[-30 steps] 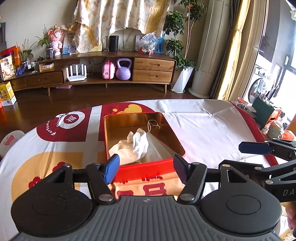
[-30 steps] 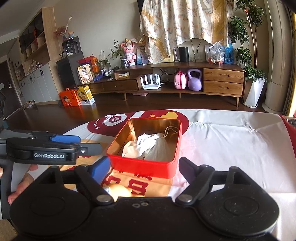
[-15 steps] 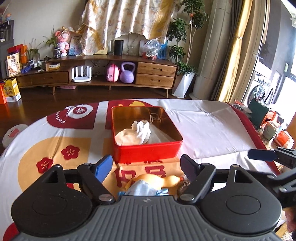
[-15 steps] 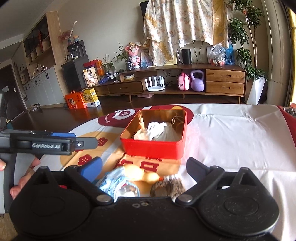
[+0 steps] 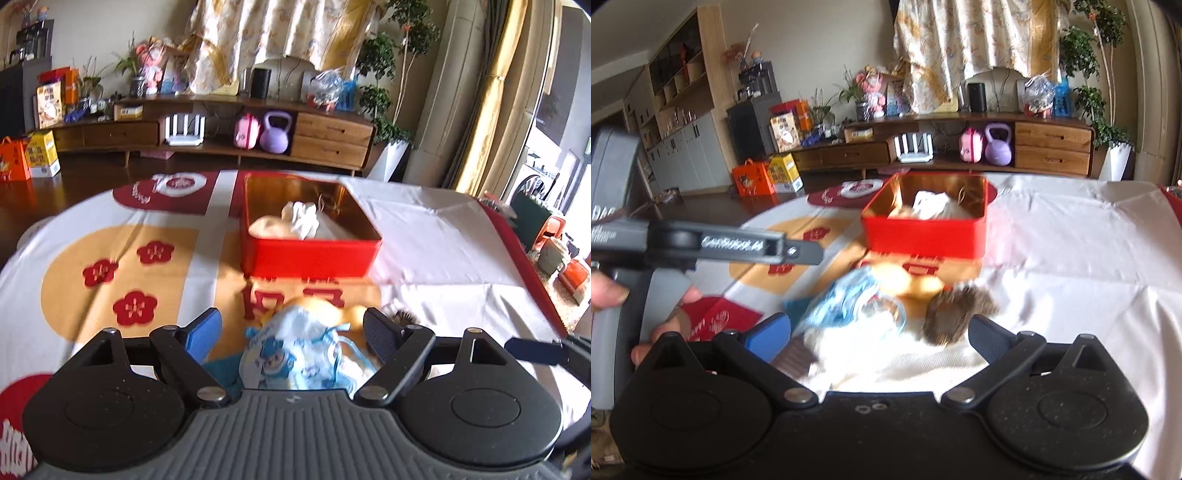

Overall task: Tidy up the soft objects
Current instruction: 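Move both open grippers back from the tin to the pile, then grasp the blue printed face mask with the left gripper while the right grasps the white knit fabric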

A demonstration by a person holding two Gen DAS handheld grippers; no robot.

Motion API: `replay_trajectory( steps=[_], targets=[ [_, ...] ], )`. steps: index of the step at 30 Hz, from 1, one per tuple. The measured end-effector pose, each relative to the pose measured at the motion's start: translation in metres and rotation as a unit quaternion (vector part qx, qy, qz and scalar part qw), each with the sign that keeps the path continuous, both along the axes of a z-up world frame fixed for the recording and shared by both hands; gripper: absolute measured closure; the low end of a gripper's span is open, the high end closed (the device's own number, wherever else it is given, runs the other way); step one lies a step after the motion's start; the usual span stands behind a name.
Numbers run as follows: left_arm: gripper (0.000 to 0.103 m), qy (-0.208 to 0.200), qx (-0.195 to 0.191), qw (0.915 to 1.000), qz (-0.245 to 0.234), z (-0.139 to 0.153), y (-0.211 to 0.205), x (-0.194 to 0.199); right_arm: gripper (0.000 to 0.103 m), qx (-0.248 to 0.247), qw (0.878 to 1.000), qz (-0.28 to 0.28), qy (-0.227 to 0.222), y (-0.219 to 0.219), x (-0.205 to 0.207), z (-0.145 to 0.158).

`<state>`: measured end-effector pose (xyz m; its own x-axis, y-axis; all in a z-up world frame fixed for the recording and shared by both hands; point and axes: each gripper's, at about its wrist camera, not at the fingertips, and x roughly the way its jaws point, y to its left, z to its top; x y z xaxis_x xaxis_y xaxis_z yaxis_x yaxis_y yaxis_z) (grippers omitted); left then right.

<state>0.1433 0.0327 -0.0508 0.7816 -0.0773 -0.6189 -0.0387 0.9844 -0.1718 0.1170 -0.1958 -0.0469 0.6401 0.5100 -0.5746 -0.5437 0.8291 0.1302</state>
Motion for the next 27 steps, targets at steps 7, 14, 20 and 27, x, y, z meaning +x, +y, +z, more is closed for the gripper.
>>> replay_trajectory(
  steps=[7, 14, 20, 27],
  targets=[
    [0.019, 0.048, -0.026, 0.9984, -0.010, -0.031, -0.003, 0.003, 0.001, -0.028, 0.999, 0.030, 0.022, 0.011, -0.005, -0.027],
    [0.019, 0.090, -0.039, 0.9951, -0.016, -0.051, 0.003, 0.033, 0.002, -0.039, 0.998, 0.037, 0.040, 0.020, 0.006, -0.044],
    [0.019, 0.124, -0.065, 0.9900, -0.016, -0.068, 0.010, 0.053, 0.008, -0.047, 0.996, 0.041, 0.062, 0.026, 0.018, -0.061],
    [0.019, 0.130, -0.070, 0.9890, -0.004, -0.078, 0.014, 0.054, 0.021, -0.057, 0.994, 0.047, 0.076, 0.028, 0.020, -0.071]
  ],
)
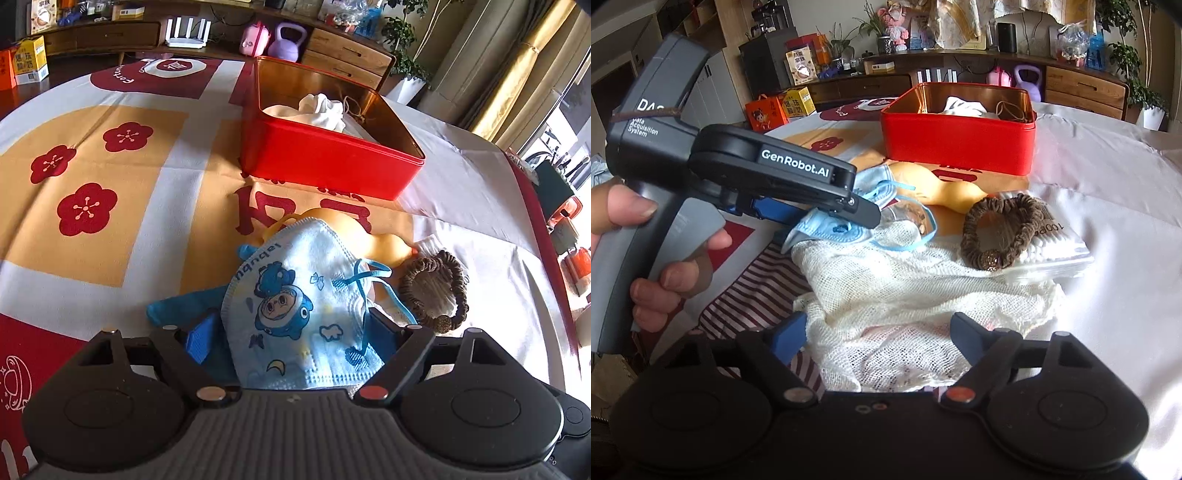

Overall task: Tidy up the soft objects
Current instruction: 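Grasp the blue printed face mask with the left gripper while the right grasps the white knit fabric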

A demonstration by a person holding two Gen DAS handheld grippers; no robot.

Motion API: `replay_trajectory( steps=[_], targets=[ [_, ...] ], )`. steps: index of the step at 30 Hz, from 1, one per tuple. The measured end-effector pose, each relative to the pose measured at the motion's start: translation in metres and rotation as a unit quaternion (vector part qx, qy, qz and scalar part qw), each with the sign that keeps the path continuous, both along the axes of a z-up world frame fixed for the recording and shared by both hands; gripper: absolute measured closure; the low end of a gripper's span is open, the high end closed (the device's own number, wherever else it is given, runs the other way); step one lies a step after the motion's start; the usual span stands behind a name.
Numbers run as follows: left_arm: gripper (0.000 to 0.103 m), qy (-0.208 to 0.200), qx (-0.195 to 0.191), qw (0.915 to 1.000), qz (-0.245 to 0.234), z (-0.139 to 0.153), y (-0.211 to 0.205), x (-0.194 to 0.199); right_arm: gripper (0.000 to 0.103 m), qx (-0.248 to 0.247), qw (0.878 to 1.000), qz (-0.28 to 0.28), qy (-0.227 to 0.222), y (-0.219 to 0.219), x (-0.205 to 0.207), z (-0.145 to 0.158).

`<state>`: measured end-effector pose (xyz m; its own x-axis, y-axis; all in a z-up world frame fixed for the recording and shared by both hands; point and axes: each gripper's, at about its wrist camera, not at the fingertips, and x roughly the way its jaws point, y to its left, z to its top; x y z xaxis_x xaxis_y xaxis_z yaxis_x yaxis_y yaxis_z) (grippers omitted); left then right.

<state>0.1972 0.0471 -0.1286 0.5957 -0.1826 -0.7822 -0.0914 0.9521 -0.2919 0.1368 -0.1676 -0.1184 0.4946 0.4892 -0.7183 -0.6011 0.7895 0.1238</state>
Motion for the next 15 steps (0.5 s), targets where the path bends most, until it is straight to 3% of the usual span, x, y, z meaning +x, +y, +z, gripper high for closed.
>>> replay_trajectory(
  steps=[5, 10, 15],
  targets=[
    [0.025, -0.008, 0.000, 0.9999, 0.010, 0.002, 0.002, -0.005, 0.031, -0.012, 1.000, 0.001, -0.012, 0.000, -0.004, 0.000],
    [0.048, -0.015, 0.001, 0.9998, 0.013, 0.006, 0.004, -0.010, 0.042, -0.018, 1.000, -0.006, -0.018, -0.002, -0.004, 0.000],
    [0.059, -0.024, -0.005, 0.9994, 0.024, 0.011, 0.008, -0.018, 0.055, -0.010, 1.000, -0.015, -0.017, -0.008, -0.005, 0.001]
  ],
)
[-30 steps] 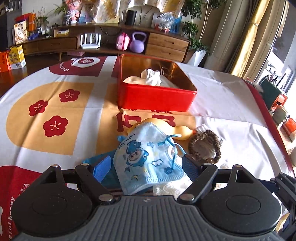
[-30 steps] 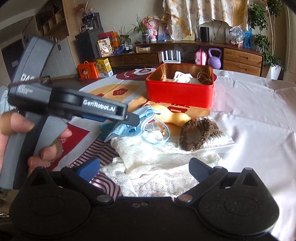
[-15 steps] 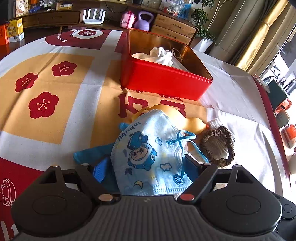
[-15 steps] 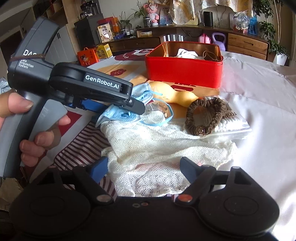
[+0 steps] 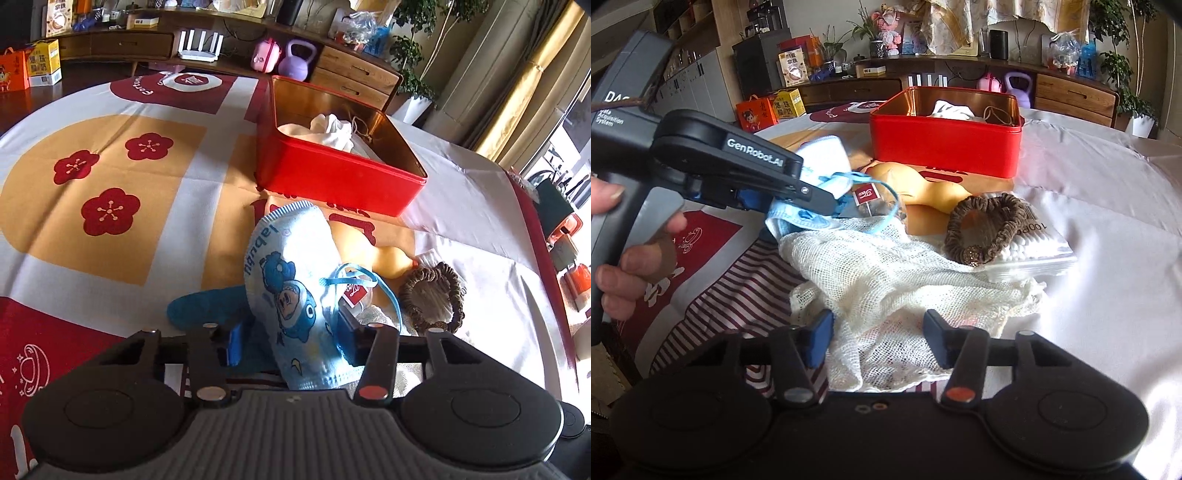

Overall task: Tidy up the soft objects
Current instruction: 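Grasp the blue printed face mask with the left gripper while the right grasps the white knit fabric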

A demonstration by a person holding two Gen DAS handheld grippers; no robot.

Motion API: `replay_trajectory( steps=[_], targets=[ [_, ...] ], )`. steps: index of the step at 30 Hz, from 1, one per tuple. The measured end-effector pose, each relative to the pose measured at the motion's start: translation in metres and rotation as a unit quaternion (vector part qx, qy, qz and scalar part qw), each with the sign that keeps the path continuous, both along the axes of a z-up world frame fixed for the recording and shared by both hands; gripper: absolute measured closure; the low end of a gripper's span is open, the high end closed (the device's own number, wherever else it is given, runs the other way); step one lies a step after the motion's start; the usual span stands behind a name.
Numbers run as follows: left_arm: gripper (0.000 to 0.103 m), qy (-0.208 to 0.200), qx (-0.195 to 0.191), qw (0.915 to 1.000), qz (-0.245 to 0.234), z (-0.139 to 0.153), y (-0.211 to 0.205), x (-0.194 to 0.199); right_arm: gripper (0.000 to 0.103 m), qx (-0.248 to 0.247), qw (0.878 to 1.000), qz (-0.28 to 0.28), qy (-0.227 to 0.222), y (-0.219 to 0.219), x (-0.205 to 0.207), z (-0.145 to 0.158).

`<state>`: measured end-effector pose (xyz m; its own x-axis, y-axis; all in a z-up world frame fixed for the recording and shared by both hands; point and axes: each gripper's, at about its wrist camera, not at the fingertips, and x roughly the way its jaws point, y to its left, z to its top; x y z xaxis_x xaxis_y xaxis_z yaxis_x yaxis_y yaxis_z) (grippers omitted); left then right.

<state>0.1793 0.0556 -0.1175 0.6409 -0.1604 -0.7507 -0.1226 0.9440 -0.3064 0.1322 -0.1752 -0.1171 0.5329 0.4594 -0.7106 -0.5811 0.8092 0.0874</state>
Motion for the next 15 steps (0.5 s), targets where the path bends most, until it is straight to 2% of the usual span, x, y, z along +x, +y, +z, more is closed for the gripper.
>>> replay_trajectory(
  steps=[2, 3, 11, 15],
  targets=[
    [0.066, -0.004, 0.002, 1.0000, 0.000, 0.002, 0.001, -0.002, 0.066, 0.005, 1.000, -0.003, 0.002, -0.002, 0.000, 0.001],
    [0.070, -0.005, 0.003, 1.0000, -0.001, 0.003, 0.002, -0.003, 0.067, 0.007, 1.000, -0.004, 0.003, -0.003, 0.000, 0.001],
    [0.074, -0.015, 0.009, 0.9998, 0.003, 0.010, 0.005, -0.013, 0.090, 0.012, 1.000, -0.021, -0.009, -0.009, -0.005, 0.006],
    [0.076, -0.019, 0.008, 0.9998, 0.002, 0.015, 0.006, -0.017, 0.093, 0.022, 0.999, -0.035, -0.022, -0.015, -0.008, 0.013]
  ],
)
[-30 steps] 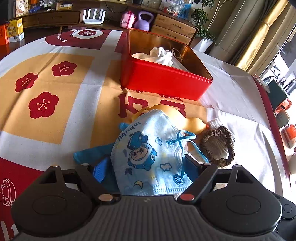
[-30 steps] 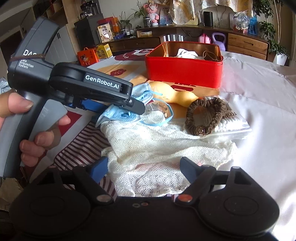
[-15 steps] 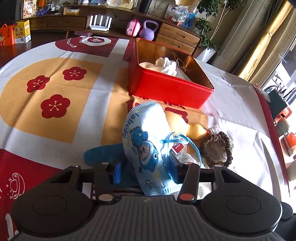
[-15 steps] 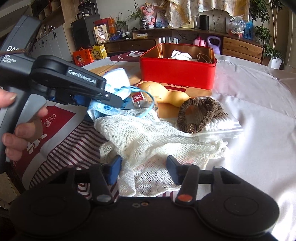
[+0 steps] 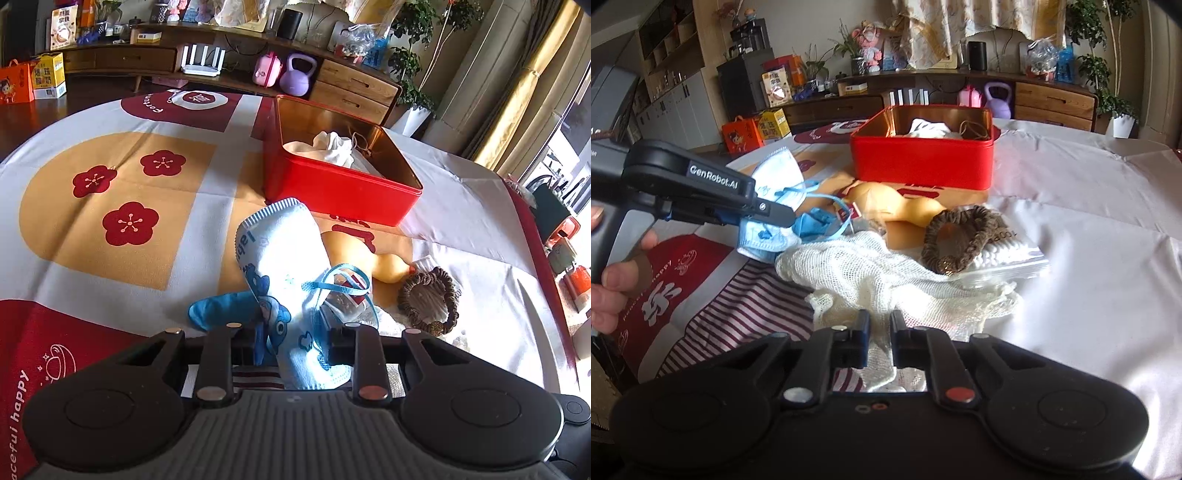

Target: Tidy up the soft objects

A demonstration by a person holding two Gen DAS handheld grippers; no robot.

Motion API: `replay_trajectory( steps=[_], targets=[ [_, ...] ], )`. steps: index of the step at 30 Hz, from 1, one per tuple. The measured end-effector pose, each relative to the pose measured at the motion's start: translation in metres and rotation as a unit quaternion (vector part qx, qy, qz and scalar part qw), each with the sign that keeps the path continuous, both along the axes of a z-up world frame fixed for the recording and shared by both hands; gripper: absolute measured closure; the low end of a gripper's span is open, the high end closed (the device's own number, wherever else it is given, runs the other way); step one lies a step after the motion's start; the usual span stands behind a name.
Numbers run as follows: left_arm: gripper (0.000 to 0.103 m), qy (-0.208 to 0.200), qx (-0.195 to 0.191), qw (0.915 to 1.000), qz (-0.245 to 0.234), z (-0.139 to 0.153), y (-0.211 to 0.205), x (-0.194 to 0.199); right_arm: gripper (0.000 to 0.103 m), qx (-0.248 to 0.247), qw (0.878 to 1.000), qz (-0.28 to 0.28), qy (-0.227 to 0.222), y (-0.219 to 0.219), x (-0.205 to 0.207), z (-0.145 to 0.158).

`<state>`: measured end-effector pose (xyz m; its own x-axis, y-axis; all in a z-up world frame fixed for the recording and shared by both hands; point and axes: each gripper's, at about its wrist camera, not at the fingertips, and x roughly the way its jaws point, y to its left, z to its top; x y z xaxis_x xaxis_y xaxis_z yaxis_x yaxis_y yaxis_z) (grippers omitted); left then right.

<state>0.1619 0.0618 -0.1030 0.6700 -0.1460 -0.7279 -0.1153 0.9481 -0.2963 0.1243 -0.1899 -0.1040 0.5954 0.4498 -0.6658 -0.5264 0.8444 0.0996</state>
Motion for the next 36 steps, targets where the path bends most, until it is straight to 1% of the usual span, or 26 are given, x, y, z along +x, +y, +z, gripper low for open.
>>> replay_trajectory(
  steps=[5, 6, 7, 10, 13, 15, 17, 19, 22, 25, 32, 36],
  targets=[
    [0.079, -0.010, -0.011, 0.9999, -0.005, 0.008, 0.001, -0.006, 0.099, 0.019, 0.999, -0.018, -0.021, -0.011, -0.005, 0.014],
    [0.083, -0.013, -0.013, 0.9998, -0.004, 0.010, 0.002, -0.008, 0.099, 0.022, 0.999, -0.023, -0.025, -0.012, -0.005, 0.017],
    [0.084, -0.016, -0.015, 0.9998, -0.003, 0.012, 0.002, -0.009, 0.100, 0.026, 0.999, -0.027, -0.028, -0.014, -0.005, 0.020],
    [0.084, -0.022, -0.019, 0.9996, -0.004, 0.018, 0.004, -0.011, 0.100, 0.039, 0.998, -0.036, -0.037, -0.019, -0.005, 0.028],
    [0.084, -0.029, -0.019, 0.9994, -0.008, 0.025, 0.003, -0.013, 0.100, 0.046, 0.998, -0.013, -0.030, -0.019, -0.004, 0.031],
    [0.084, -0.033, -0.020, 0.9992, -0.009, 0.027, 0.003, -0.014, 0.100, 0.036, 0.999, -0.010, -0.038, -0.014, -0.006, 0.031],
    [0.084, -0.033, -0.022, 0.9992, -0.009, 0.029, 0.002, -0.014, 0.101, 0.037, 0.998, -0.004, -0.041, -0.012, -0.008, 0.031],
    [0.084, -0.036, -0.025, 0.9990, -0.008, 0.031, 0.003, -0.015, 0.101, 0.034, 0.998, -0.006, -0.054, -0.010, -0.009, 0.036],
    [0.084, -0.041, -0.028, 0.9987, -0.008, 0.036, 0.004, -0.018, 0.101, 0.058, 0.996, -0.015, -0.061, -0.017, -0.005, 0.050],
    [0.084, -0.046, -0.028, 0.9985, -0.009, 0.041, 0.004, -0.018, 0.101, 0.071, 0.995, -0.018, -0.073, -0.022, 0.000, 0.067],
    [0.084, -0.056, -0.017, 0.9979, -0.027, 0.058, -0.001, -0.008, 0.102, 0.073, 0.991, -0.002, -0.111, -0.024, 0.013, 0.106],
    [0.084, -0.067, -0.019, 0.9972, -0.029, 0.068, 0.000, -0.003, 0.102, 0.082, 0.990, 0.000, -0.114, -0.027, 0.025, 0.121]
  ],
)
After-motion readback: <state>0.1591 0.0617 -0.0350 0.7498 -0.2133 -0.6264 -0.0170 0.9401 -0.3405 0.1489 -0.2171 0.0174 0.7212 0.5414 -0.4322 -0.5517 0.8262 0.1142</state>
